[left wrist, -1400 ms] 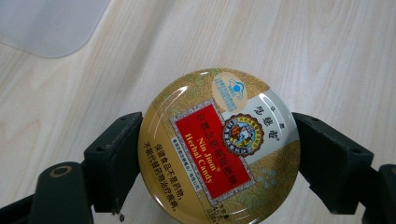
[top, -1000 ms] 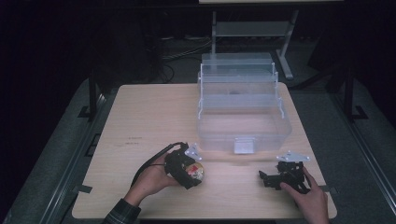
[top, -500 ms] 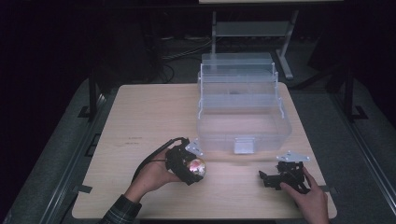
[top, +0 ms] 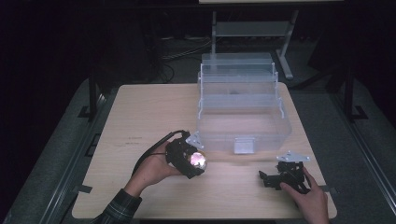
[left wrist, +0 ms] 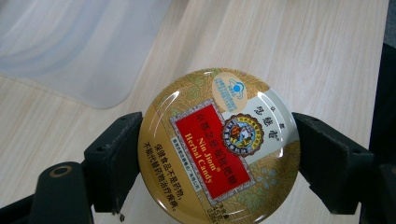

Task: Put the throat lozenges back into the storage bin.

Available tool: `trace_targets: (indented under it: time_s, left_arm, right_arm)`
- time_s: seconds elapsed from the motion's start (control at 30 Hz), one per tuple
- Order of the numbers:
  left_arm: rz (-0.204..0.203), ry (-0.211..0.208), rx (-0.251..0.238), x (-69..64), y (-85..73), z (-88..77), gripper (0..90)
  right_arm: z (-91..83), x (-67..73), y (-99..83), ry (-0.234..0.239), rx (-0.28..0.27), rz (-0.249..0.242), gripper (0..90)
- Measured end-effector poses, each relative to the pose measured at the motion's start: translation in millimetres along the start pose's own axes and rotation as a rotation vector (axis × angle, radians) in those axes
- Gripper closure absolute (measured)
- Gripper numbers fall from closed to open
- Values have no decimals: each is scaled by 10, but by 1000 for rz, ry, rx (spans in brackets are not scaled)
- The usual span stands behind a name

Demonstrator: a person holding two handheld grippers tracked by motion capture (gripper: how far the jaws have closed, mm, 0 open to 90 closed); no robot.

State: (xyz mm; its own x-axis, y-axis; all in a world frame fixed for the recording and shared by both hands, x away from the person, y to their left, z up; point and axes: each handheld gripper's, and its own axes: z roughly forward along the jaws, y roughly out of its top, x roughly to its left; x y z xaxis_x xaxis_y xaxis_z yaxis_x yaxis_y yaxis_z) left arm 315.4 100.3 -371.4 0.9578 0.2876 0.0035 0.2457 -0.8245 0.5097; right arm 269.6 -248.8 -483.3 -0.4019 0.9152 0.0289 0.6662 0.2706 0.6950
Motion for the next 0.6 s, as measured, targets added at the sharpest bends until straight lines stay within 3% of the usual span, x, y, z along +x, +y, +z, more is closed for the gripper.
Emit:
trace_targets:
  time_s: [0.6]
  left_arm:
    - [-6,-1,-29,81,171,-117,196]
  right_arm:
    - [-2,0,0,-1,0,-1,0]
